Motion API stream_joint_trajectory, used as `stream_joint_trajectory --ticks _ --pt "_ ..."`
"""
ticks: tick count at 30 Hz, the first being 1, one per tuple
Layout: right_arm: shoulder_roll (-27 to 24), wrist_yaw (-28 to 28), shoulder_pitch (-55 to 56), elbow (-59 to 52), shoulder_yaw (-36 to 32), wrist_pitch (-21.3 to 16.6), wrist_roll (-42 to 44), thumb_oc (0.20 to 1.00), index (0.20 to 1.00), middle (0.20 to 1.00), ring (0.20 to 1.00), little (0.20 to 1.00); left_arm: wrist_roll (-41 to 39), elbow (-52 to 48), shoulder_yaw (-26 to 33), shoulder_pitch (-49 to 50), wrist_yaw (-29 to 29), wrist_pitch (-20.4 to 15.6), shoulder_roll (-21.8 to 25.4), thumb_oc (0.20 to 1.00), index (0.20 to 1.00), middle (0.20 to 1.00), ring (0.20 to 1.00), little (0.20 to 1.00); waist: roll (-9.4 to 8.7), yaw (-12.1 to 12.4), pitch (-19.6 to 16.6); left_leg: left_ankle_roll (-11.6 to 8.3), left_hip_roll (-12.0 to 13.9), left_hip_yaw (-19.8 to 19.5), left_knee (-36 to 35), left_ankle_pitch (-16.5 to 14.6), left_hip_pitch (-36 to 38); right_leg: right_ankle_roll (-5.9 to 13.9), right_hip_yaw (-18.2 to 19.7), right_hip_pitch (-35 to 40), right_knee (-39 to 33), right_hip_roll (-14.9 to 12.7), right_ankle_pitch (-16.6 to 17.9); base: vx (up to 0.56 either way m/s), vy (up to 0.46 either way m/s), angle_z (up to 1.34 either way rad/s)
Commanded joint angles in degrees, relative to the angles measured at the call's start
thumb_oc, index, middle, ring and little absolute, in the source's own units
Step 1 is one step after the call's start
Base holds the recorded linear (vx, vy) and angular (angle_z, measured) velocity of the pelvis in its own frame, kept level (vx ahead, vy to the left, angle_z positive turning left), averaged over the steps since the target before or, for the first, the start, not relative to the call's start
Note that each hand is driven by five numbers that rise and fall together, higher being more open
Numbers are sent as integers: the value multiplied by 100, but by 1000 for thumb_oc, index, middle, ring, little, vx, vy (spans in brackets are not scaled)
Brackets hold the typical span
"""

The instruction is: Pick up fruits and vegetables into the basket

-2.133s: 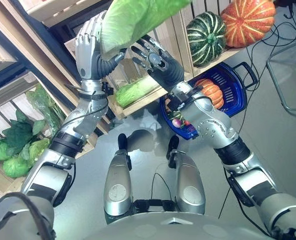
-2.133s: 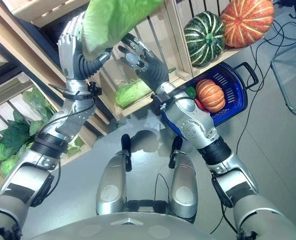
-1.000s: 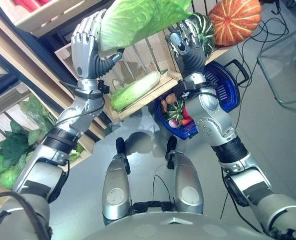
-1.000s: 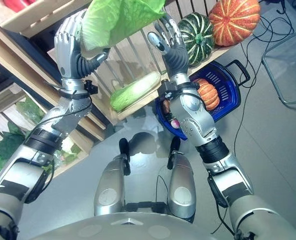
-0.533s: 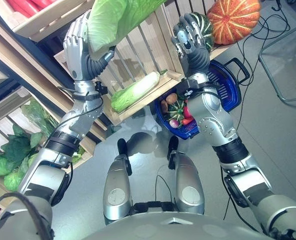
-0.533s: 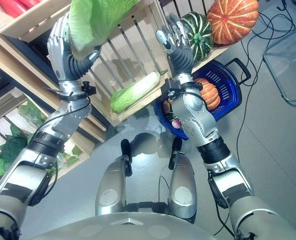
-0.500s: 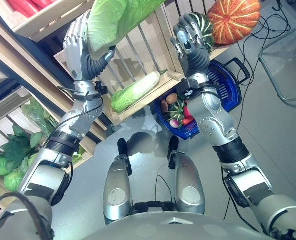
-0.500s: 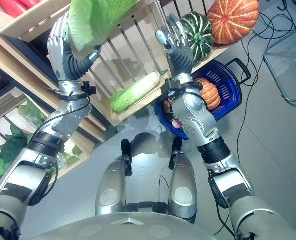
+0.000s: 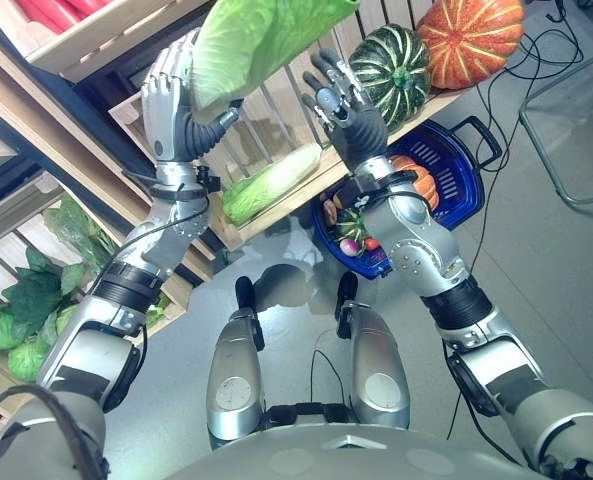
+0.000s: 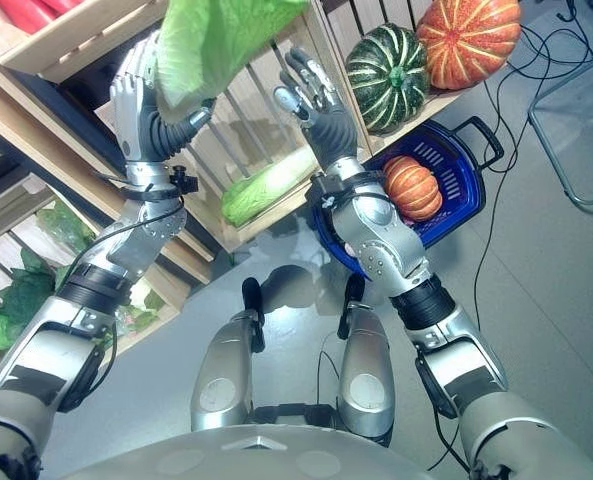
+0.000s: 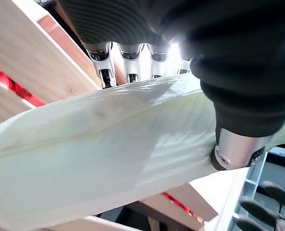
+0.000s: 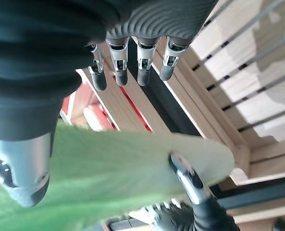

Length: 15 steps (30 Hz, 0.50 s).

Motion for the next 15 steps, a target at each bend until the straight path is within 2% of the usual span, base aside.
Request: stream_joint_trajectory --ticks 1,15 --pt "302 221 -280 -302 18 -153 -237 1000 1000 1000 1000 1000 191 -387 -266 -455 -59 -209 -69 200 200 200 200 200 -112 71 -194 72 -188 126 274 -301 -5 273 51 428 -419 -169 123 0 0 0" --pt "481 73 -438 -321 239 -215 -138 1000 1000 1000 1000 1000 170 -477 -796 -510 -460 -46 -360 200 200 200 200 200 -166 104 -147 73 -185 129 291 -341 -11 314 28 445 -463 -177 140 0 0 0"
